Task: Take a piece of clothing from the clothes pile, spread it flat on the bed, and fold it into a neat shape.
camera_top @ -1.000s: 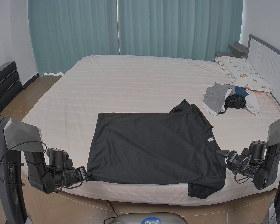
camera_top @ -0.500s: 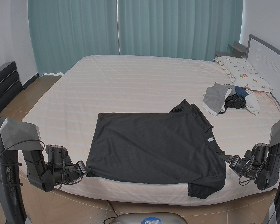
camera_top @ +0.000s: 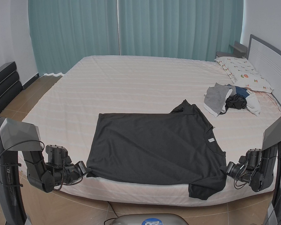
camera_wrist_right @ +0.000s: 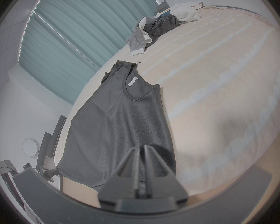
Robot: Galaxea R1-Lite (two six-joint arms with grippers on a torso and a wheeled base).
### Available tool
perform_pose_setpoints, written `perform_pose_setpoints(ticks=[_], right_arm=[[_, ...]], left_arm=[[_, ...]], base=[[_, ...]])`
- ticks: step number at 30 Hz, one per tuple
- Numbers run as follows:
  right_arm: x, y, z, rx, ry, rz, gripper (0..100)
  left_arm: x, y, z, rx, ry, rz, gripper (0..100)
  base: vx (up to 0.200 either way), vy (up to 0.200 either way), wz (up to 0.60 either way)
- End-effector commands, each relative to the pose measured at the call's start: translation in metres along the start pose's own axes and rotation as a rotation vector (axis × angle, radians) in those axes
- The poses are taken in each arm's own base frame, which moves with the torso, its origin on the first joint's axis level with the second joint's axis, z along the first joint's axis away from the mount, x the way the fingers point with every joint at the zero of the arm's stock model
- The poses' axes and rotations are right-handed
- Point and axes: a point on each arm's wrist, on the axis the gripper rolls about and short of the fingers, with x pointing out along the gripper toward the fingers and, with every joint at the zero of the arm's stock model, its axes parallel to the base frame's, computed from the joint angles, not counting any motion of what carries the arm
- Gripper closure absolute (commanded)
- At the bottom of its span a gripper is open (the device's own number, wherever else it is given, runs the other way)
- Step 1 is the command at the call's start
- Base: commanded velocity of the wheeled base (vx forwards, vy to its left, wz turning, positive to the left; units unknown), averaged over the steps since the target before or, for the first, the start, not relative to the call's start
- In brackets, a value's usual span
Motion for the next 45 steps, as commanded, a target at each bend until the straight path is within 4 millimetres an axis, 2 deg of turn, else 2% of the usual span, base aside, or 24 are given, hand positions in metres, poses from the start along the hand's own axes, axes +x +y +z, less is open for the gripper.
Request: perform_pose_setpoints(ticks=[1, 11, 12, 21, 29, 30, 37, 45], right_arm=[[0.006, -0.005, -0.003, 0.008, 0.011, -0.011, 100], [0.007, -0.004, 0.005, 0.001, -0.054, -0.033, 100], [0.005, -0.003, 0.006, 0.0, -0.059, -0.033, 0], [0.001, -0.004, 0.007, 0.002, -0.062, -0.038, 0], [0.015, -0.008, 0.002, -0.001, -0.046, -0.038, 0], [0.017, -0.008, 0.004, -0.002, -0.049, -0.036, 100], [0.027, -0.01, 0.022, 0.008, -0.137, -0.019, 100], [0.035, 0.001, 0.046, 0.05, -0.239, 0.028, 100]], left_arm=[[0.0, 0.0, 0.001, 0.001, -0.002, -0.002, 100], [0.0, 0.0, 0.001, 0.001, -0.002, -0.002, 100], [0.0, 0.0, 0.001, 0.001, -0.002, -0.002, 100], [0.001, -0.001, 0.001, -0.001, -0.003, -0.003, 100], [0.001, -0.002, 0.002, -0.018, -0.009, -0.008, 100], [0.001, -0.002, 0.002, -0.023, -0.009, -0.008, 100], [0.002, -0.003, 0.004, -0.032, -0.015, -0.014, 100], [0.0, -0.009, 0.013, -0.104, -0.05, -0.04, 100]], base=[[0.0, 0.0, 0.0], [0.0, 0.0, 0.0], [0.0, 0.0, 0.0], [0.0, 0.0, 0.0], [0.0, 0.0, 0.0], [0.0, 0.0, 0.0], [0.0, 0.0, 0.0], [0.0, 0.0, 0.0]])
